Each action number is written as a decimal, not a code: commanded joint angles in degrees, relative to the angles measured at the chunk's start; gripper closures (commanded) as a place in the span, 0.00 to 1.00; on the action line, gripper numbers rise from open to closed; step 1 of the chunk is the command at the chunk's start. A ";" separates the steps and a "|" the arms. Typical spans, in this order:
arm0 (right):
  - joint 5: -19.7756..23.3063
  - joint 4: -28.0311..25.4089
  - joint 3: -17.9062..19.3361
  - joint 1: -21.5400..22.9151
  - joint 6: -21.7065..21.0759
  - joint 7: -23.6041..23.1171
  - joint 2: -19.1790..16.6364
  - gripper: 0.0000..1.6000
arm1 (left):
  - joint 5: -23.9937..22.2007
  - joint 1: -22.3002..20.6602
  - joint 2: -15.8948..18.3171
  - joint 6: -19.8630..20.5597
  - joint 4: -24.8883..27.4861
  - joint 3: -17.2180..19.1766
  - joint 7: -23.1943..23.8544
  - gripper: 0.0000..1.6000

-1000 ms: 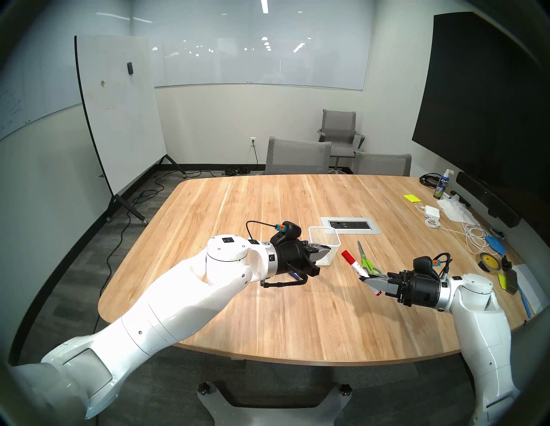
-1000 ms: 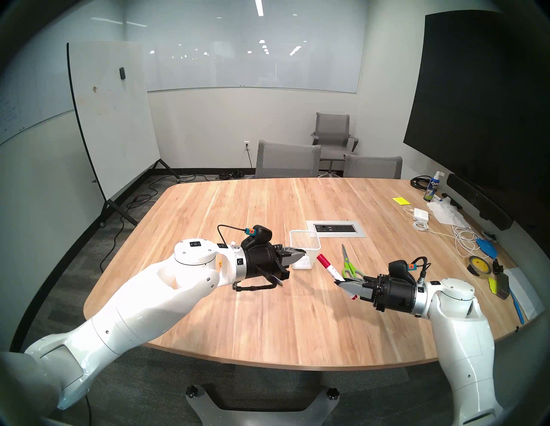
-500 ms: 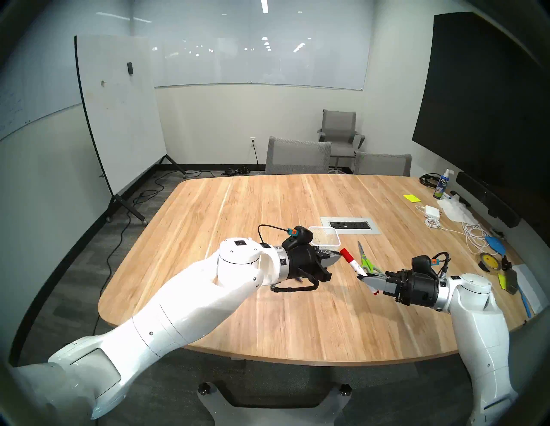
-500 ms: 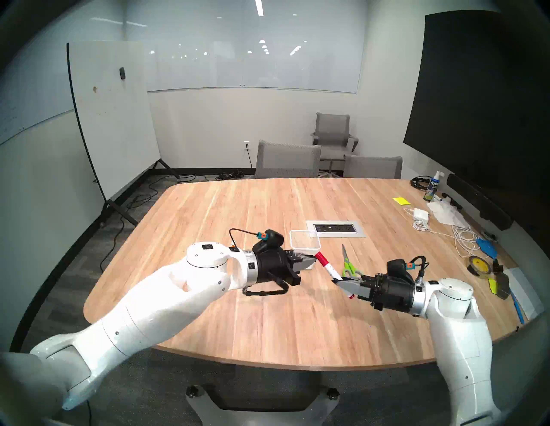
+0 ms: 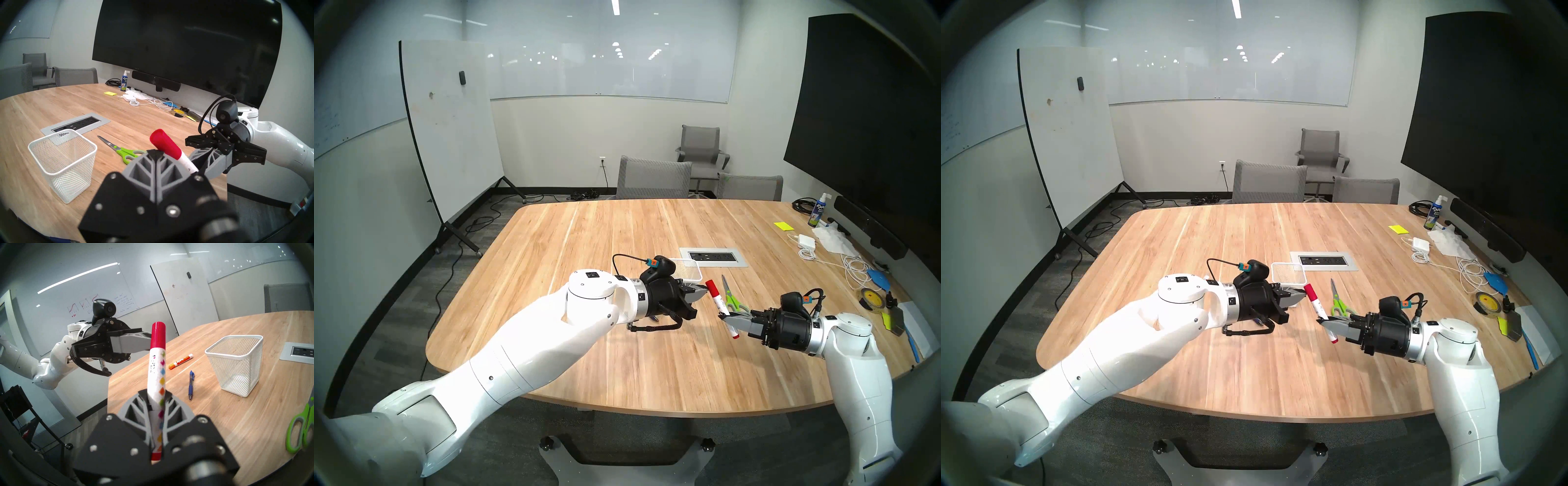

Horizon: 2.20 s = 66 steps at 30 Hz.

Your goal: Place the pen, the marker, and the scissors into the pen holder

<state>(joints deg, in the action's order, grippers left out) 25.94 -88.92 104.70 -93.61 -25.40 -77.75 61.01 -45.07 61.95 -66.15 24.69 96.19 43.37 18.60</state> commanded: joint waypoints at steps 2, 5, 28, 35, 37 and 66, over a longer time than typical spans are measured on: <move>-0.17 -1.03 -0.28 0.11 0.12 -0.12 0.02 1.00 | -0.14 -1.27 -0.98 0.19 1.75 0.58 -0.51 1.00; -0.32 -1.08 -0.33 0.13 0.09 -0.12 0.05 1.00 | -0.21 -1.53 -1.04 0.36 1.94 0.62 -0.63 1.00; -1.24 -1.34 -1.06 0.49 -0.21 0.13 0.91 1.00 | -0.85 -2.76 -1.55 1.50 2.16 0.46 -1.12 1.00; -1.62 -1.65 -1.28 0.36 -0.28 0.52 1.42 1.00 | -0.76 -2.71 -1.71 1.22 1.98 0.34 -1.11 1.00; -1.84 -1.57 -1.45 0.40 -0.18 0.66 1.61 1.00 | -0.73 -2.64 -1.73 1.12 2.00 0.35 -1.16 1.00; -2.40 -1.23 -2.39 0.91 -0.39 2.40 2.51 1.00 | -0.60 -1.98 -0.88 1.05 3.43 0.72 -2.55 1.00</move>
<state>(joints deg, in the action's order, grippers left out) 23.03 -89.53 101.83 -93.44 -25.66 -75.08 63.67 -45.79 60.22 -66.95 25.54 97.46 43.42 17.26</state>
